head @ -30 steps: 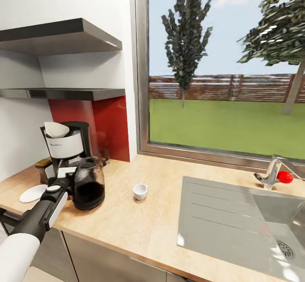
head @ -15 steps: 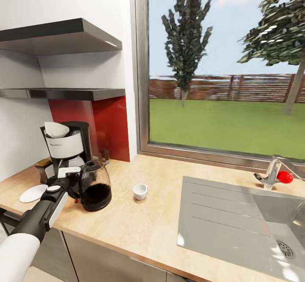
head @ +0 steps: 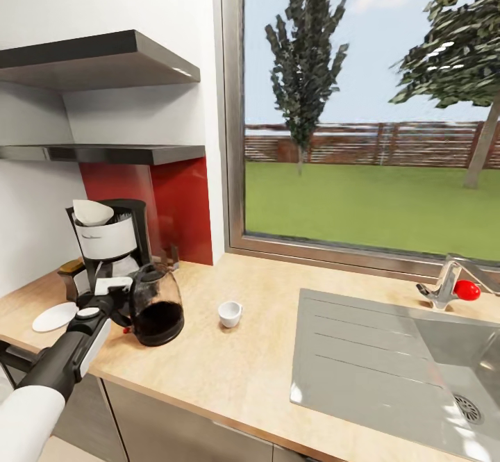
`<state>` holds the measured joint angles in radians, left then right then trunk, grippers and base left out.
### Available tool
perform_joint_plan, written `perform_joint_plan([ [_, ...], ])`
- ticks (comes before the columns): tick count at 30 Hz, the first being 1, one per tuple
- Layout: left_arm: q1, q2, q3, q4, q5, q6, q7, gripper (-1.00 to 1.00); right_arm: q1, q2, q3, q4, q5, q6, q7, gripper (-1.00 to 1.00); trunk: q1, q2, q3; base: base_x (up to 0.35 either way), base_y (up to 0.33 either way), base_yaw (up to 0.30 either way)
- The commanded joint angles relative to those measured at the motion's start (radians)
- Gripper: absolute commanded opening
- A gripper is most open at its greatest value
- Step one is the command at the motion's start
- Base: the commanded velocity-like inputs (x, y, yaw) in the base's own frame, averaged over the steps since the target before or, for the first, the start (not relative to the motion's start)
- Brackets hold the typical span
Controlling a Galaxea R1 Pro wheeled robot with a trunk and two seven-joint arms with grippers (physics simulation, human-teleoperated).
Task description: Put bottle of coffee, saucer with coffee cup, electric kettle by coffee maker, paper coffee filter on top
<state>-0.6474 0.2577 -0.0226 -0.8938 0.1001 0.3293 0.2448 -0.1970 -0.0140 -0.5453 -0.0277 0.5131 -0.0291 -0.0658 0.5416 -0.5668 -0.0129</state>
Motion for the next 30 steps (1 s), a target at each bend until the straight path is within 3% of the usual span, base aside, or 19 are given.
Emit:
perform_joint_plan([
  [1, 0.001, 0.000, -0.003, 0.000, 0.018, 0.003, 0.005, 1.00, -0.001, 0.000, -0.008, 0.002, 0.010, -0.003, -0.003, 1.00, 0.000, -0.001, -0.001, -0.005, 0.000, 0.000],
  [30, 0.017, -0.005, -0.003, 0.016, 0.018, -0.019, 0.005, 1.00, -0.001, 0.002, -0.008, 0.002, 0.010, -0.003, -0.003, 1.00, 0.000, -0.001, -0.001, -0.083, -0.039, 0.000],
])
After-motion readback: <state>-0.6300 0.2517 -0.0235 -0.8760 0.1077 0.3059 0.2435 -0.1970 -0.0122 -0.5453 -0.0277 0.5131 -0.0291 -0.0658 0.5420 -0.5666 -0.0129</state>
